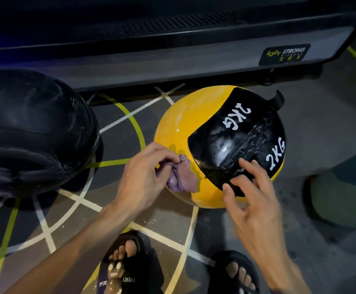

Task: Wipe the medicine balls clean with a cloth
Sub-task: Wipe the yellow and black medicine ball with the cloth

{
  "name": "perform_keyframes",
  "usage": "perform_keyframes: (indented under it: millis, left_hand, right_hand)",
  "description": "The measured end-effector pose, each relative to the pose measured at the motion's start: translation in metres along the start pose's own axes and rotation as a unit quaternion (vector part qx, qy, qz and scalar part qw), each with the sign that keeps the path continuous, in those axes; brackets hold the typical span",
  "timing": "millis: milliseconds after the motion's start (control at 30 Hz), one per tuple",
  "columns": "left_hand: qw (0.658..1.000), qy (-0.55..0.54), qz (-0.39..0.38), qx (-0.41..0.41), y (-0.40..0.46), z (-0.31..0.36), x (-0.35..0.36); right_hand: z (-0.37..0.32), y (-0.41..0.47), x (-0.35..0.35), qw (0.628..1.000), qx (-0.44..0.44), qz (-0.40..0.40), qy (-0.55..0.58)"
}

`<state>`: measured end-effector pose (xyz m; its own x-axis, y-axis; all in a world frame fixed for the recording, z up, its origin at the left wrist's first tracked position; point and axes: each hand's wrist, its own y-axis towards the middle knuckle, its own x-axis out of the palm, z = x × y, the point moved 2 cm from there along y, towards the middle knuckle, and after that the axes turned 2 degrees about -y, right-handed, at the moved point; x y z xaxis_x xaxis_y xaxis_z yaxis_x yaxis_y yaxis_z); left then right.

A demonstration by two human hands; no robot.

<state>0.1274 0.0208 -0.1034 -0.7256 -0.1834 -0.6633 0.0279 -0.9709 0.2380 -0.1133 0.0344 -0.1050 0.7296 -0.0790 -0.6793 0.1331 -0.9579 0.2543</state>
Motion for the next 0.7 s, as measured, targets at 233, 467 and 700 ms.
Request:
perform_keyframes:
  millis: [233, 467, 700]
  left_hand:
    - [0.998, 0.024, -0.014, 0.06, -0.006, 0.018, 0.003]
    - [0.992, 0.088, -0.02, 0.087, 0.04, 0.019, -0.002]
    - [0.997, 0.06, 0.039, 0.023, 0.089, 0.004, -0.02]
  right_hand:
    - [0.023, 0.018, -0.044, 0.994, -0.039, -0.085, 0.061]
    - [0.034, 0.026, -0.062, 0.99, -0.033, -0.126, 0.054]
    - [0.039, 0.021, -0.062, 0.998, 0.034, -0.046, 0.013]
